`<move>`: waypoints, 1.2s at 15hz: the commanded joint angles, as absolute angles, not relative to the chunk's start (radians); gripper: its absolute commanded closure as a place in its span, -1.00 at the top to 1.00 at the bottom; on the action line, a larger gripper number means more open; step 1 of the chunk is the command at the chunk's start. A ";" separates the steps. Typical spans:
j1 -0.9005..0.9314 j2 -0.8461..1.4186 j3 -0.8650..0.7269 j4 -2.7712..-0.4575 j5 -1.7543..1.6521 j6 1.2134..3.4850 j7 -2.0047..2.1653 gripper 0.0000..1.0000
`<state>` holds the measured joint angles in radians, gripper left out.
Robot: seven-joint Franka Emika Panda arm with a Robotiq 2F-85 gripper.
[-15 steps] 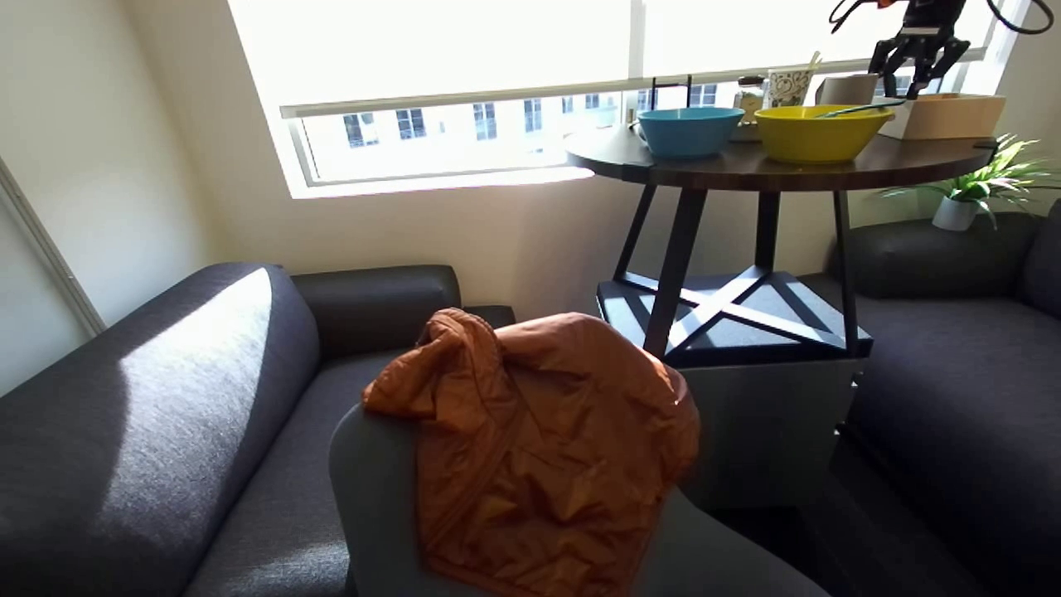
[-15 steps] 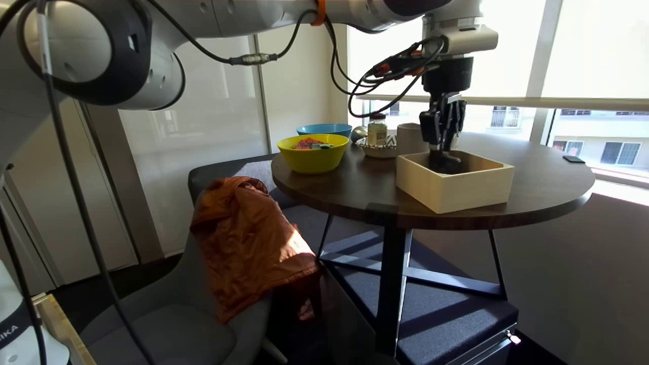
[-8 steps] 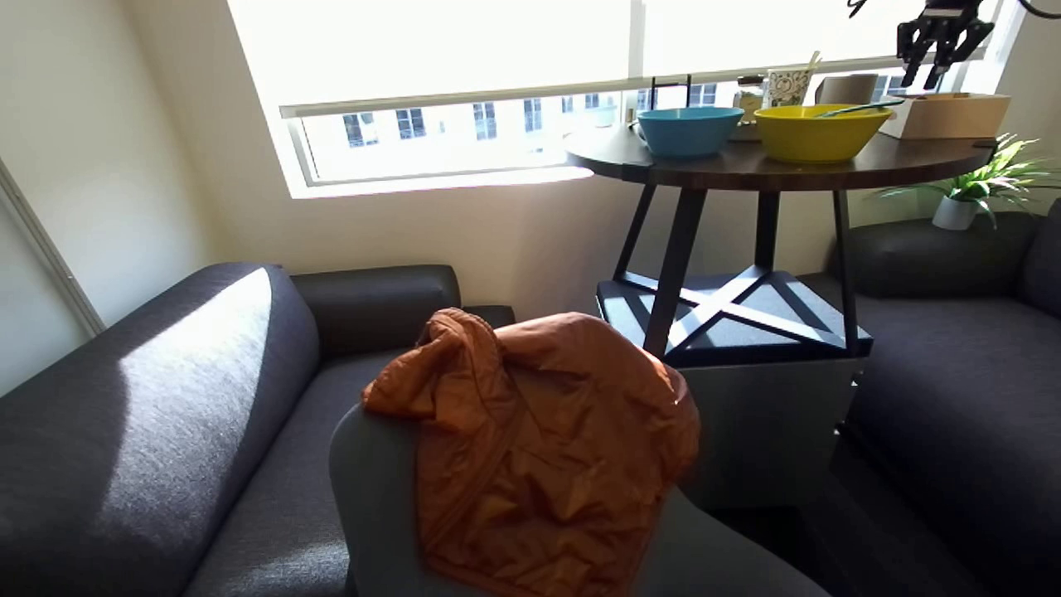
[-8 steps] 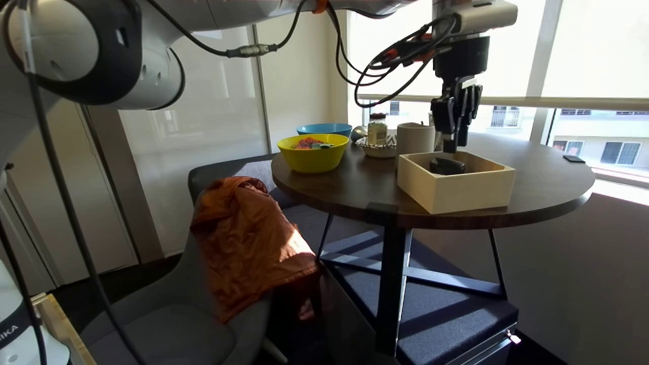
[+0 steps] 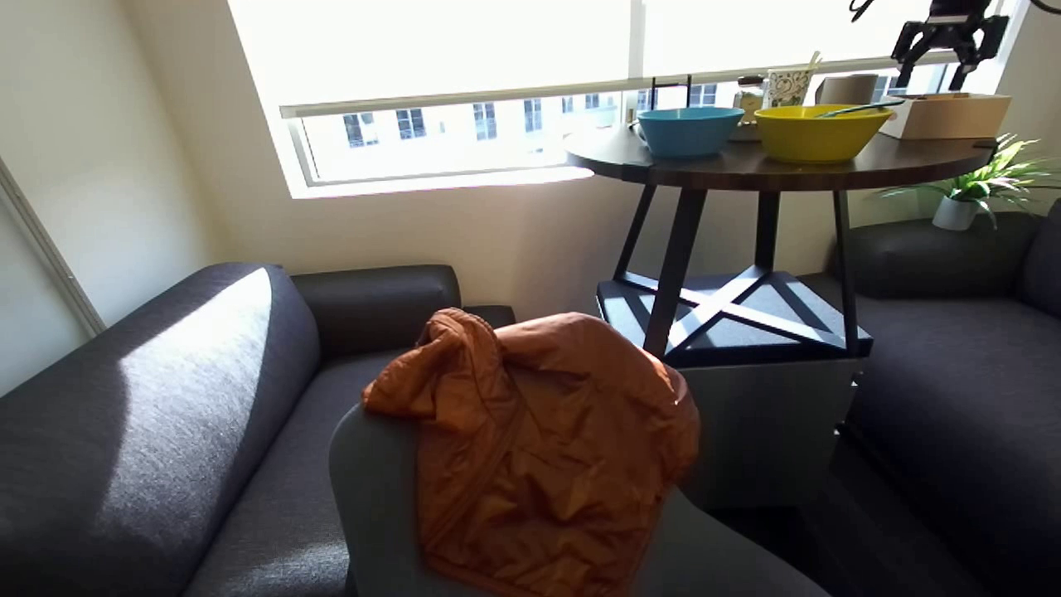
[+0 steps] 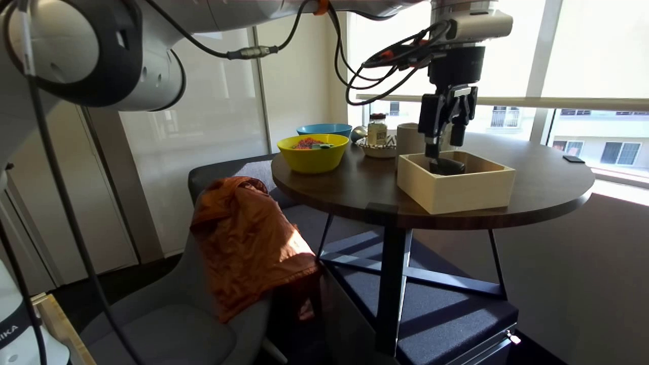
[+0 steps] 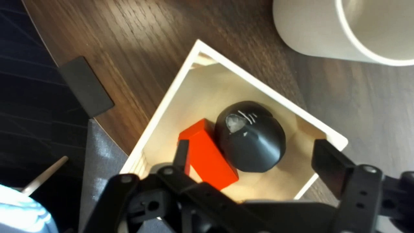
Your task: Put the glass jar in the black and white bowl then put the black object on the table
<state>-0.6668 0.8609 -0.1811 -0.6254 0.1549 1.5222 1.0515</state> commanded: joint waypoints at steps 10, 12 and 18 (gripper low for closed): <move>-0.640 0.896 -0.197 -0.620 0.124 1.468 1.056 0.17; -0.637 0.898 -0.198 -0.613 0.125 1.468 1.053 -0.14; -0.637 0.862 -0.196 -0.580 0.128 1.479 1.027 -0.97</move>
